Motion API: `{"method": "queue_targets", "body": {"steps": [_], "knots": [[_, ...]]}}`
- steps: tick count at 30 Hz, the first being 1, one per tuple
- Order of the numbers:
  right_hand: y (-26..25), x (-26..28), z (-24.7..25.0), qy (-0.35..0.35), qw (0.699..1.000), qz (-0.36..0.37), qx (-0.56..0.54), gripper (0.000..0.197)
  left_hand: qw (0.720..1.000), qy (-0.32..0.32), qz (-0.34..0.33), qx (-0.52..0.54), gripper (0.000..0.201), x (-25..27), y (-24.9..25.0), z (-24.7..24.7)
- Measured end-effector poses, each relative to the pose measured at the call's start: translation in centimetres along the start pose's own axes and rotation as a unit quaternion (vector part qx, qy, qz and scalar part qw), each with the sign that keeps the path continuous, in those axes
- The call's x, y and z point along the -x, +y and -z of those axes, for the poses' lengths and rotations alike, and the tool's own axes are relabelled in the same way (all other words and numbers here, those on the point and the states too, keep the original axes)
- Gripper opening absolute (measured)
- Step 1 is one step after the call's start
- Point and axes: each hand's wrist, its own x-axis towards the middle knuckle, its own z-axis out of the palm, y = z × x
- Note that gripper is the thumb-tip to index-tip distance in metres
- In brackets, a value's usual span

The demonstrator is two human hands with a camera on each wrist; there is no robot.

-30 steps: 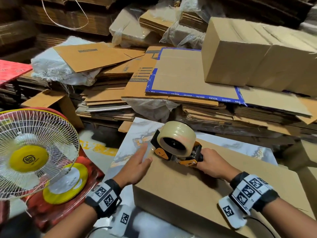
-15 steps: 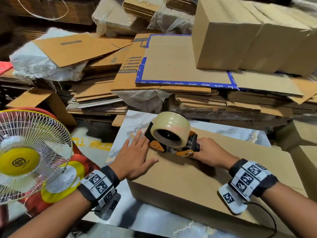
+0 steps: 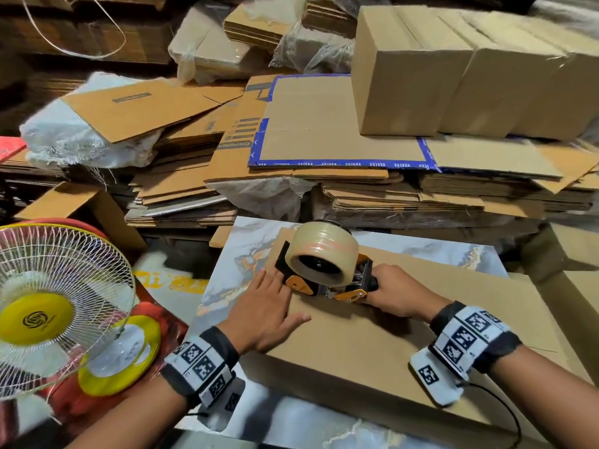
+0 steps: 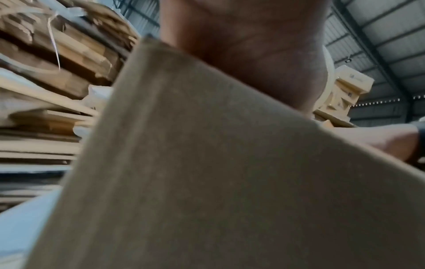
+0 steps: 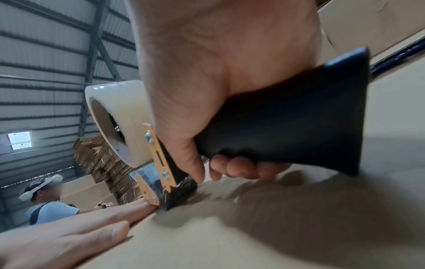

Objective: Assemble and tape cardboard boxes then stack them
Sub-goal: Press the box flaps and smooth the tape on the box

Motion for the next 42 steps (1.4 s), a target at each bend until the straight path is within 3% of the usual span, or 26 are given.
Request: {"method": "queue_targets", "body": {"steps": [4,10,14,20,23,27,32,38,42], "knots": [[-0.1,0.4,0.2,-0.003,0.999,0.025,0.02,0.042,0.999,0.048,-0.012,0.005,0.084,0.3,0.2,0.6],[3.2,2.0,1.8,-0.01,1.0,-0.002,0.002,0.033,0.999,-0.044,0.019,-0.013,0.096,0.2,0.0,0.9],[5.0,3.6,2.0,0.001,0.999,-0.007,0.033,0.033,0.996,-0.069,0.053,-0.017,0.098,0.1,1.5,1.4],[4.7,3.8,2.5,-0.007,0.999,0.01,0.032,0.022,0.999,-0.025,0.029,0.024,0.1,-1.1,7.0,0.4],[4.9,4.0,2.7,-0.018,0.999,0.026,0.027,0.025,0.998,0.0,0.041,0.041,0.099,-1.1,7.1,0.6],[5.6,5.1,4.0,-0.036,0.998,0.044,0.024,0.024,0.997,-0.026,0.057,0.037,0.104,-1.2,6.8,0.1],[10.9,7.8,5.4,-0.03,0.999,0.025,0.035,0.027,0.994,-0.056,0.083,0.03,0.119,-1.2,7.7,0.9],[13.9,8.9,6.0,-0.023,0.999,0.017,0.027,0.024,0.994,-0.046,0.085,0.056,0.106,-1.7,14.6,0.6],[13.7,8.6,5.4,-0.014,0.999,0.017,0.036,0.022,0.993,-0.02,0.095,0.071,0.109,-2.2,14.8,-1.0]]}}
